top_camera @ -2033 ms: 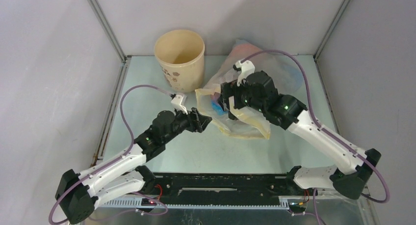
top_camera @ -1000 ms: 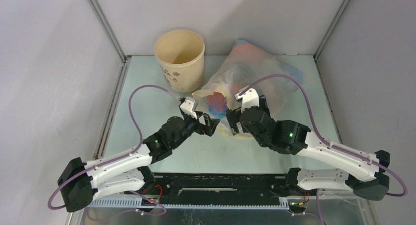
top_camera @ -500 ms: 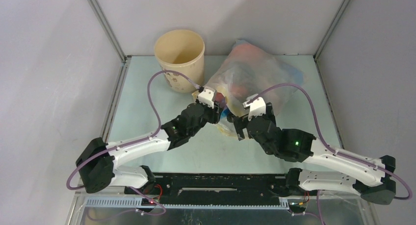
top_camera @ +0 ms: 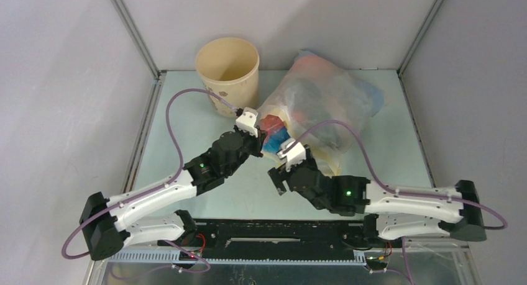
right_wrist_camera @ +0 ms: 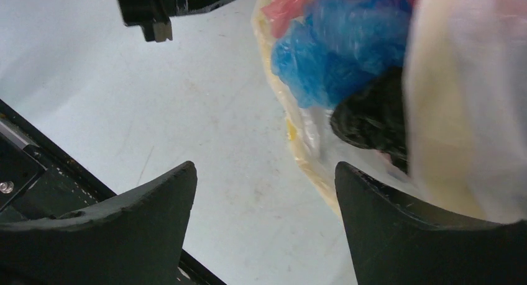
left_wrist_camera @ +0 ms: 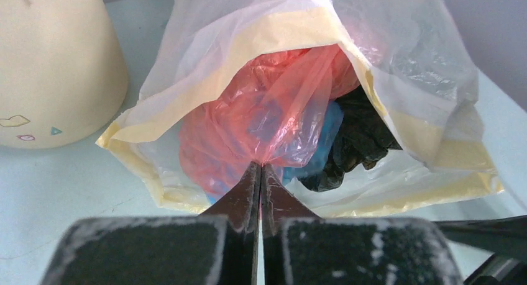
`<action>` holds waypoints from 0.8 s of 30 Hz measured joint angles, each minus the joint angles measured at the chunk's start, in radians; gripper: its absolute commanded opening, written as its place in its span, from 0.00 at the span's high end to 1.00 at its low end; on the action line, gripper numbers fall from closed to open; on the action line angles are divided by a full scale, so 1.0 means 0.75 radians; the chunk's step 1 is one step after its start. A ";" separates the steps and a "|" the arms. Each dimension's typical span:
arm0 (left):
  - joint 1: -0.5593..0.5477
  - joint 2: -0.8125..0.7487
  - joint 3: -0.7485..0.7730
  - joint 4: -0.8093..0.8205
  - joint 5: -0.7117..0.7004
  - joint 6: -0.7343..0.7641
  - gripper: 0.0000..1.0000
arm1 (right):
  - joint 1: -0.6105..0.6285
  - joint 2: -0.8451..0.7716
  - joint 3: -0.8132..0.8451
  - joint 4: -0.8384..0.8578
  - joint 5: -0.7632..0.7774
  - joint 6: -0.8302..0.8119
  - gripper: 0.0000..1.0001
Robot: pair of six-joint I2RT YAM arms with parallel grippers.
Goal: Put the trash bags into the trash bin
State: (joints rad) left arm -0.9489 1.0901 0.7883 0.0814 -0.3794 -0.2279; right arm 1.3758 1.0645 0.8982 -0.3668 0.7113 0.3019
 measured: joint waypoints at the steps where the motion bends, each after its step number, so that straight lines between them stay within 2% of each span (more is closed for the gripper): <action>1: 0.000 -0.025 -0.001 -0.012 0.000 -0.003 1.00 | -0.006 0.034 -0.005 0.032 -0.011 -0.003 0.26; 3: 0.001 -0.065 -0.002 -0.035 -0.001 -0.010 1.00 | -0.030 0.120 -0.011 0.110 -0.039 0.001 0.37; 10: 0.009 -0.128 -0.030 -0.064 -0.003 -0.011 1.00 | -0.213 0.319 -0.026 0.380 -0.137 0.011 0.49; 12: 0.014 -0.129 -0.039 -0.070 -0.002 -0.011 1.00 | -0.258 0.387 -0.026 0.469 -0.138 0.015 0.48; 16: 0.028 -0.129 -0.054 -0.091 0.002 -0.013 1.00 | -0.344 0.564 -0.026 0.584 -0.130 0.058 0.32; 17: 0.032 -0.129 -0.055 -0.093 0.006 -0.014 1.00 | -0.367 0.610 -0.026 0.596 -0.121 0.071 0.35; 19: 0.041 -0.133 -0.058 -0.093 0.016 -0.018 1.00 | -0.400 0.679 -0.026 0.601 -0.102 0.087 0.53; 20: 0.045 -0.137 -0.062 -0.093 0.019 -0.021 1.00 | -0.414 0.701 -0.027 0.599 -0.090 0.089 0.58; 22: 0.054 -0.155 -0.073 -0.098 0.020 -0.025 1.00 | -0.446 0.728 -0.027 0.587 -0.059 0.110 0.63; 24: 0.060 -0.176 -0.075 -0.129 0.013 -0.035 1.00 | -0.481 0.729 -0.028 0.576 -0.028 0.129 0.74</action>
State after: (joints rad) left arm -0.9043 0.9577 0.7322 -0.0151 -0.3698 -0.2539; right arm 1.0153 1.6115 0.8772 0.0650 0.6903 0.3985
